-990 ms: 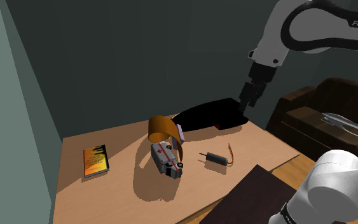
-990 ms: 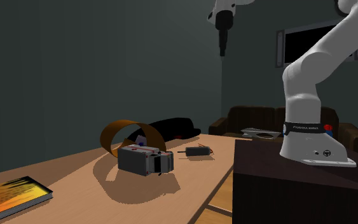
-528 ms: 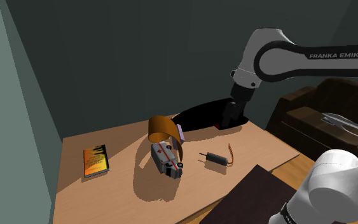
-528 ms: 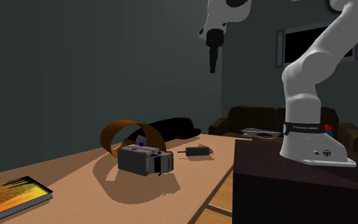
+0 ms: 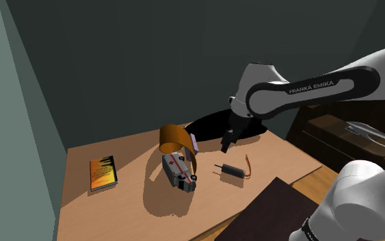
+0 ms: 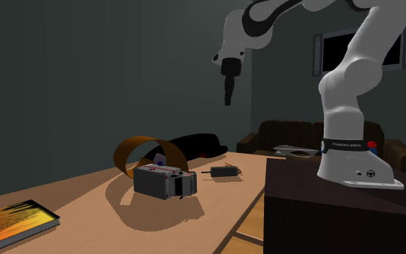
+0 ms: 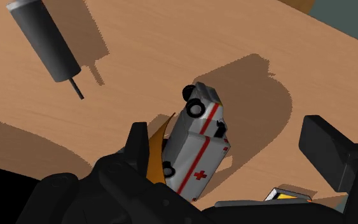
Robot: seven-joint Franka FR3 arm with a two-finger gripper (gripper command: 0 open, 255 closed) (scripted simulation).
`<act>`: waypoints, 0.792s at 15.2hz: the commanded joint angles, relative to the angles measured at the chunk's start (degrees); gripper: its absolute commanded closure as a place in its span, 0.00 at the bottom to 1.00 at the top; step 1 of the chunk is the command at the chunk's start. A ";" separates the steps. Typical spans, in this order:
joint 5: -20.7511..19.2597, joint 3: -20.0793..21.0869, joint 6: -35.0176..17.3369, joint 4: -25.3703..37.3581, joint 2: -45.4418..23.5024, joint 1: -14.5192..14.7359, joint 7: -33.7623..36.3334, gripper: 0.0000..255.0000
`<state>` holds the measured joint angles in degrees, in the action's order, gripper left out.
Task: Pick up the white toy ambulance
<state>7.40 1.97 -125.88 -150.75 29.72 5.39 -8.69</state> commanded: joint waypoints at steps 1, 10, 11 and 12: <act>0.24 0.49 -5.17 -0.93 -3.73 0.55 -0.68 0.00; 0.10 2.56 -25.50 1.41 -24.85 2.39 -3.00 0.00; -0.17 2.76 -27.48 2.14 -27.38 2.52 -3.10 0.00; -0.51 2.94 -29.38 2.94 -29.92 2.66 -3.14 0.00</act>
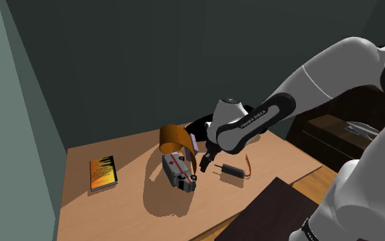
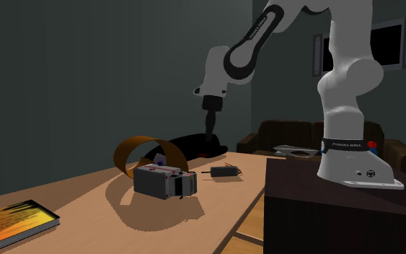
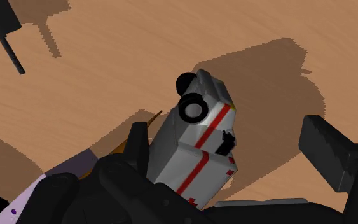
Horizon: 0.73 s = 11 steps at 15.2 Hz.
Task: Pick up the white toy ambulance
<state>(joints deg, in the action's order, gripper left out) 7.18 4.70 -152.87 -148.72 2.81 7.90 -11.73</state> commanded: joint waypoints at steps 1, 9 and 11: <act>-0.73 0.34 -4.20 1.80 -5.55 0.30 -0.07 0.00; -5.39 -0.72 -14.66 10.63 -23.68 2.89 1.29 0.00; -5.44 -0.85 -15.99 10.98 -25.35 3.01 1.28 0.00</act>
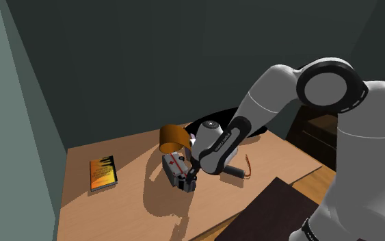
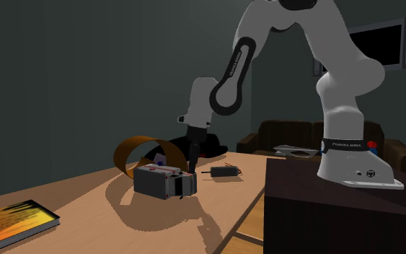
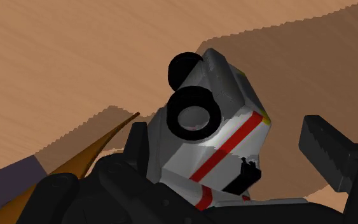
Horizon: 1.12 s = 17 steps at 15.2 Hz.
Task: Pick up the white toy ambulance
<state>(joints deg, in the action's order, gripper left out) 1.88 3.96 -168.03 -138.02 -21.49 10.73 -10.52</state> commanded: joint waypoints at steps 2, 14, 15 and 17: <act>-0.22 -0.22 -2.13 0.67 -2.75 0.27 0.08 0.00; -0.33 -0.46 -4.43 1.55 -5.92 0.56 0.16 1.00; -0.33 -0.47 -4.42 1.58 -5.93 0.58 0.18 1.00; -0.31 -0.42 -4.37 1.51 -5.82 0.44 0.06 1.00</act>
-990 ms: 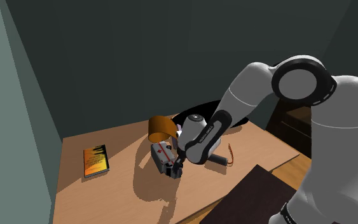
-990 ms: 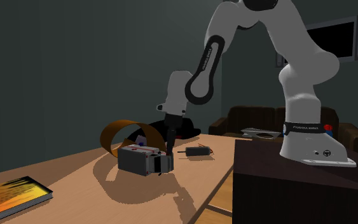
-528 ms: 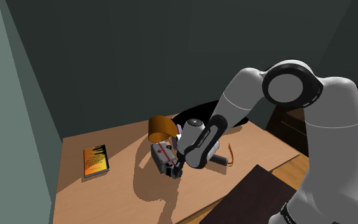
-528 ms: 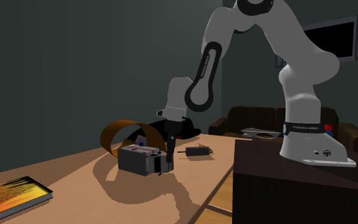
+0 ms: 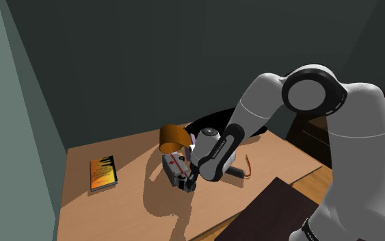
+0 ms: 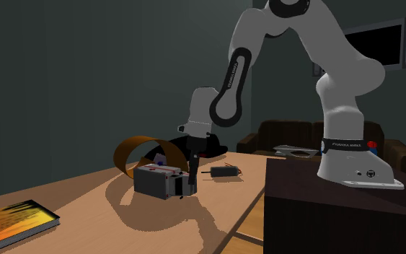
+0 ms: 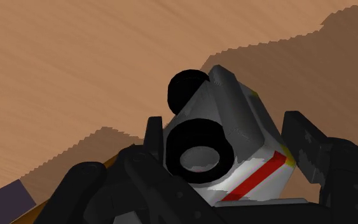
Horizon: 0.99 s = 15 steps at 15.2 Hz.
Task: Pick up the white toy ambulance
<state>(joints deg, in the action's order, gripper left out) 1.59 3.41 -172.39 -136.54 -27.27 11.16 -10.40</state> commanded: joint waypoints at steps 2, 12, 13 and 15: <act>0.06 0.24 1.23 -0.45 1.69 -0.07 -0.06 1.00; 0.48 0.75 7.91 -2.11 10.03 -0.50 -0.13 1.00; 0.53 0.79 8.62 -2.20 10.84 -0.54 -0.15 1.00; 0.64 0.88 10.06 -2.35 12.42 -0.61 -0.17 1.00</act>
<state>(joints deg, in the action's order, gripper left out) 2.18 4.26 -162.94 -138.80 -15.59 10.60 -10.56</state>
